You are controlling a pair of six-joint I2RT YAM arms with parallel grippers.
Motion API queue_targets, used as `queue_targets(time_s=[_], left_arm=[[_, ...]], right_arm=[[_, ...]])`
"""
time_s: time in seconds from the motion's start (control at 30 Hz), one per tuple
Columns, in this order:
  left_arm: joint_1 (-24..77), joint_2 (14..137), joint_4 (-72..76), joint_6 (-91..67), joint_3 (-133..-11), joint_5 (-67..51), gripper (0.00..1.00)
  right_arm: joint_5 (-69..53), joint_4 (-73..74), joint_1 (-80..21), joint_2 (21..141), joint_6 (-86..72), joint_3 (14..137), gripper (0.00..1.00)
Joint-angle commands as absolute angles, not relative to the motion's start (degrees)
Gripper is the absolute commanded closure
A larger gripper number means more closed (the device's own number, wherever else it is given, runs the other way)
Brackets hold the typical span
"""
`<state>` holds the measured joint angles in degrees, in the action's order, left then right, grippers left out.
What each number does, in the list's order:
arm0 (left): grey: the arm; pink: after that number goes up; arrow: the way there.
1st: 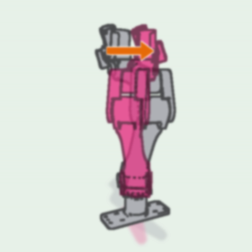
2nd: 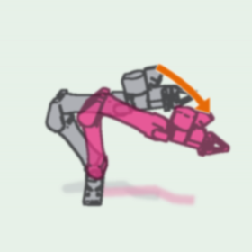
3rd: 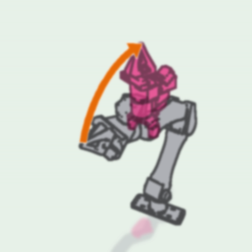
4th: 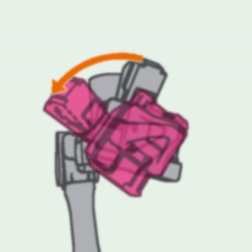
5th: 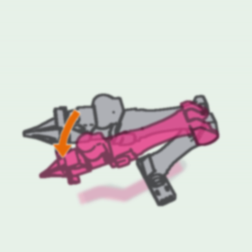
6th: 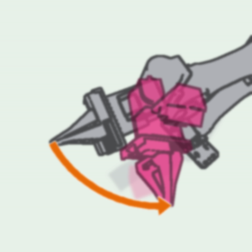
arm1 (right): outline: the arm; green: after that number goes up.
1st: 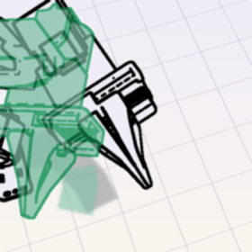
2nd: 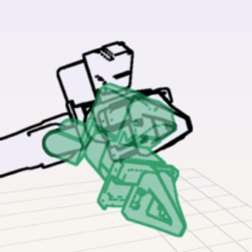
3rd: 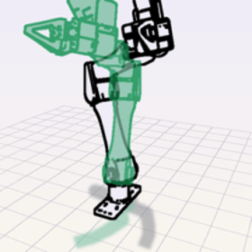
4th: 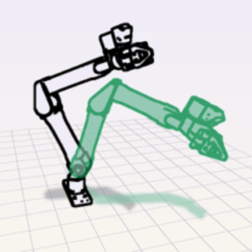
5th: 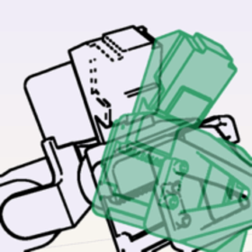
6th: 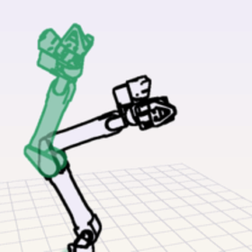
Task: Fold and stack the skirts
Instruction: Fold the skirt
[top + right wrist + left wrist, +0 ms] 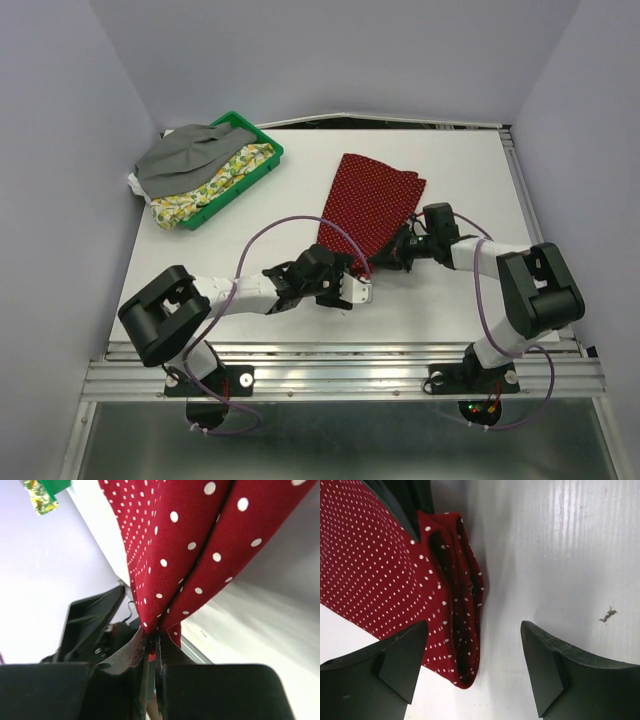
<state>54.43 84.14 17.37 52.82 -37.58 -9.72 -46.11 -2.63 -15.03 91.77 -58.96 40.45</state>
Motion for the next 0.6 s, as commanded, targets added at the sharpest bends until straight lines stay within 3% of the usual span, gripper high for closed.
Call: queue_targets(time_s=[0.0, 0.27, 0.43, 0.47, 0.57], left_arm=[[54.8, 86.9, 23.7, 50.6, -38.0, -6.1, 0.14], [54.8, 92.1, 25.0, 48.3, -42.4, -2.1, 0.19], [54.8, 94.3, 25.8, 46.5, -43.7, 3.2, 0.27], [54.8, 94.6, 25.9, 46.2, -43.6, 3.8, 0.29], [54.3, 94.2, 26.0, 44.7, -43.2, 5.5, 0.49]], right_arm=[[-49.7, -6.7, -15.2, 88.9, -63.9, 41.0, 0.99], [-51.6, -11.4, -14.7, 88.2, -71.4, 40.1, 0.99], [-52.5, -11.5, -14.2, 86.8, -72.7, 38.8, 0.99], [-52.7, -11.4, -13.5, 86.1, -72.9, 38.4, 0.99], [-53.2, -11.3, -13.5, 85.3, -73.0, 37.4, 0.99]])
